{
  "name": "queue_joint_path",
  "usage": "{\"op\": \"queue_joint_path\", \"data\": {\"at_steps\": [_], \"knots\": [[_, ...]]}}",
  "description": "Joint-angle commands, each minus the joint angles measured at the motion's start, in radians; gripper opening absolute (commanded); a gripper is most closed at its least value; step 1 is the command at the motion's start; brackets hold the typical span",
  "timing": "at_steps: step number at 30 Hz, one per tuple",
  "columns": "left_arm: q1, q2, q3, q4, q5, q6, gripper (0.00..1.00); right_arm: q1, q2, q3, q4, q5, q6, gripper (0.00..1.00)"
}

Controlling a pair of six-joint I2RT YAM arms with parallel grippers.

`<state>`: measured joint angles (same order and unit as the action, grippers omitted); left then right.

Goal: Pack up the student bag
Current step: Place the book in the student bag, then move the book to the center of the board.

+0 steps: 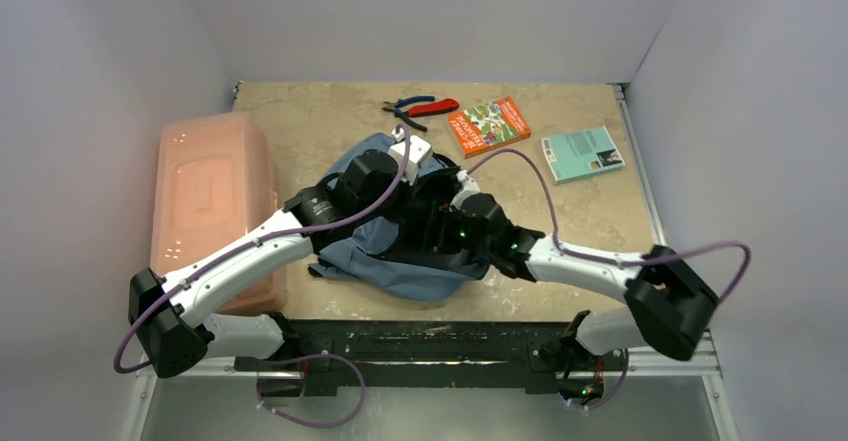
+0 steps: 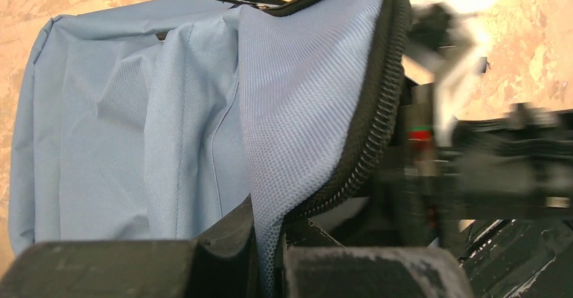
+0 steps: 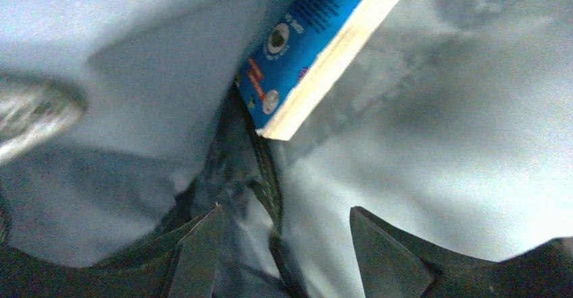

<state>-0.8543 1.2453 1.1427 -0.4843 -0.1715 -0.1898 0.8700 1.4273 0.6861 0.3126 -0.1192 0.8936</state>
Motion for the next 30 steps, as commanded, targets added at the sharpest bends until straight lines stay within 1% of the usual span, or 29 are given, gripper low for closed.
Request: {"op": "queue_joint_path", "data": {"at_steps": [1,3,5,7,10,11,12,13,16,19,23,25,28,30], "knots": [[-0.003,-0.011,0.017,0.066,-0.021,0.002,0.0,-0.003,-0.226,-0.057,-0.312,0.144,-0.199,0.71],[-0.003,-0.012,0.02,0.058,-0.021,0.0,0.0,-0.009,-0.343,-0.073,-0.402,0.253,-0.234,0.71],[-0.004,-0.019,0.017,0.06,-0.021,-0.003,0.0,-0.051,-0.438,-0.075,-0.481,0.347,-0.266,0.72],[-0.003,-0.019,0.013,0.066,-0.027,-0.002,0.0,-0.14,-0.509,-0.063,-0.54,0.396,-0.281,0.74],[-0.004,-0.016,0.02,0.058,-0.017,-0.006,0.0,-0.287,-0.562,-0.054,-0.529,0.462,-0.284,0.78],[-0.003,-0.017,0.019,0.057,-0.012,-0.007,0.0,-0.323,-0.561,-0.05,-0.499,0.501,-0.273,0.84],[-0.003,-0.017,0.017,0.059,-0.011,-0.009,0.0,-0.364,-0.552,-0.044,-0.476,0.541,-0.257,0.93],[-0.003,-0.015,0.014,0.061,-0.013,-0.007,0.0,-0.394,-0.534,-0.036,-0.444,0.568,-0.244,0.98],[-0.005,-0.01,0.018,0.052,-0.017,-0.007,0.0,-0.46,-0.397,0.032,-0.374,0.603,-0.219,0.99],[-0.008,0.0,0.026,0.035,-0.003,-0.007,0.0,-0.488,-0.211,0.181,-0.403,0.693,-0.237,0.99],[-0.007,0.032,0.066,-0.027,0.094,-0.002,0.0,-0.554,0.054,0.414,-0.492,0.75,-0.29,0.99],[-0.006,0.042,0.076,-0.037,0.142,-0.002,0.0,-0.591,0.187,0.542,-0.569,0.776,-0.297,0.99],[-0.007,0.06,0.088,-0.055,0.161,-0.02,0.0,-0.647,0.392,0.776,-0.751,0.818,-0.267,0.99],[-0.007,0.066,0.1,-0.065,0.167,-0.03,0.0,-0.672,0.494,0.895,-0.767,0.829,-0.291,0.99]]}}
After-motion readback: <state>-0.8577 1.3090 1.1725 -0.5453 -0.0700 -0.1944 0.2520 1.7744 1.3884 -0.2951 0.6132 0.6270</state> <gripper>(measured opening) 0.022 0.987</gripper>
